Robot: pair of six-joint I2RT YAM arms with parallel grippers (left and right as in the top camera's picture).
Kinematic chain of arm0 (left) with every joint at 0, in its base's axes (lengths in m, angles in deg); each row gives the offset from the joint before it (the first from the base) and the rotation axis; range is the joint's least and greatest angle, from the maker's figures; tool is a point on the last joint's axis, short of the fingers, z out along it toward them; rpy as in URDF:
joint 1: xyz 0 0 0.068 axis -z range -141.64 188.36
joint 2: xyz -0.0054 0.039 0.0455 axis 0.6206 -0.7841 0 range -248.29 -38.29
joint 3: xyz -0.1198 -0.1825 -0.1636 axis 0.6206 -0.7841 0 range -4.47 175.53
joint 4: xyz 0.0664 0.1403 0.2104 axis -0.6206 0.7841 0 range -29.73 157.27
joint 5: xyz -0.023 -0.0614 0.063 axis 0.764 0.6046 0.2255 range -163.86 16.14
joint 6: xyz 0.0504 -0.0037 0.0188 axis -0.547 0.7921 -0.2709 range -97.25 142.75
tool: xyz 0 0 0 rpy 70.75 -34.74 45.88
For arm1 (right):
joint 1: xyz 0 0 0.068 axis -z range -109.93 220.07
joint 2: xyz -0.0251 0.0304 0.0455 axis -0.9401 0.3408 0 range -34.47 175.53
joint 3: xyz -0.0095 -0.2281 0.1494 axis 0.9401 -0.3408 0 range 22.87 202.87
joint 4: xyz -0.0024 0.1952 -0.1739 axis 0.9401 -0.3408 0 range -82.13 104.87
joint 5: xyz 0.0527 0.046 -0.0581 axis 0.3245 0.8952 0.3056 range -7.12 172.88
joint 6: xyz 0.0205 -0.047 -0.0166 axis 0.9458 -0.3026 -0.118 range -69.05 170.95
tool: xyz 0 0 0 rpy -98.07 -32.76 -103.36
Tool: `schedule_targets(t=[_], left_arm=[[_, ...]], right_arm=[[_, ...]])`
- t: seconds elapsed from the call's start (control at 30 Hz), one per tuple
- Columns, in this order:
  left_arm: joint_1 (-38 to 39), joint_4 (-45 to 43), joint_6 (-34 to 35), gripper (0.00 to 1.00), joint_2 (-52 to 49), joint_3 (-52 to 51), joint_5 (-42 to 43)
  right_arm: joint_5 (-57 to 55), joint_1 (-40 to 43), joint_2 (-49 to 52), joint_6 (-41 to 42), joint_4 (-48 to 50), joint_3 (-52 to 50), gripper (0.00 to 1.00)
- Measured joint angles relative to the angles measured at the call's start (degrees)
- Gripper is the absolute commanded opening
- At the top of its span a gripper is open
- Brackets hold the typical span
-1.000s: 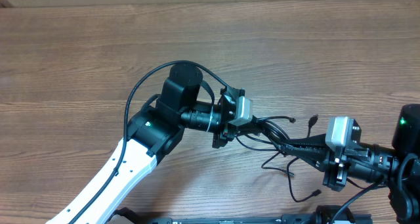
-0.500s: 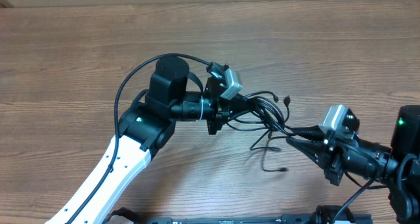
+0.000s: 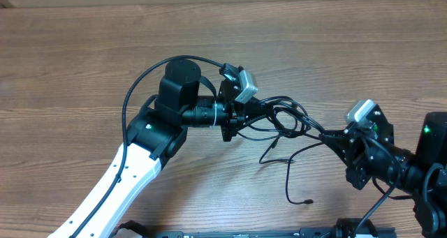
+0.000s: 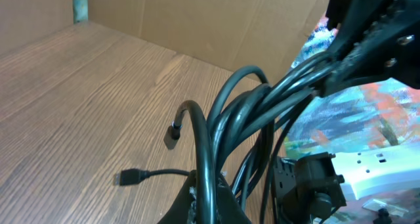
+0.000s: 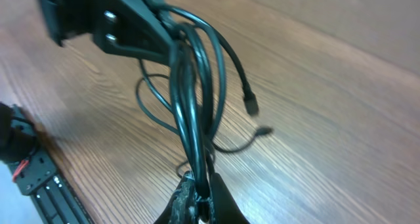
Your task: Untangle cables
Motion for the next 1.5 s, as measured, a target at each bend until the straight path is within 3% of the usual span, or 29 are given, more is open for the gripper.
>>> schedule_targets(t=[0.3, 0.9, 0.93, 1.03, 1.1, 1.13, 1.5], left_arm=[[0.00, -2.97, 1.55, 0.04, 0.00, 0.00, 0.02], [-4.85, -7.06, 12.00, 0.04, 0.02, 0.00, 0.66], [-4.85, -7.06, 12.00, 0.04, 0.02, 0.00, 0.66], [-4.85, -7.06, 12.02, 0.04, 0.00, 0.00, 0.66], [-4.87, -7.06, 12.02, 0.04, 0.02, 0.00, 0.63], [-4.87, -7.06, 12.02, 0.04, 0.00, 0.00, 0.63], [-4.87, -7.26, 12.87, 0.04, 0.00, 0.00, -2.64]], right_arm=[[-5.73, 0.00, 0.00, 3.61, -0.55, 0.00, 0.04], [-9.64, 0.00, 3.76, 8.04, -0.68, 0.00, 0.04], [-9.64, -0.02, 3.93, 8.07, -0.63, 0.00, 0.07], [-9.60, 0.00, 4.09, 8.20, -0.72, 0.00, 0.33], [-9.22, 0.00, 4.07, 8.00, -0.55, 0.00, 0.68], [-8.94, 0.00, 4.07, 8.33, -0.46, 0.00, 0.74], [-1.60, 0.00, 4.07, 8.41, 1.11, 0.00, 0.84]])
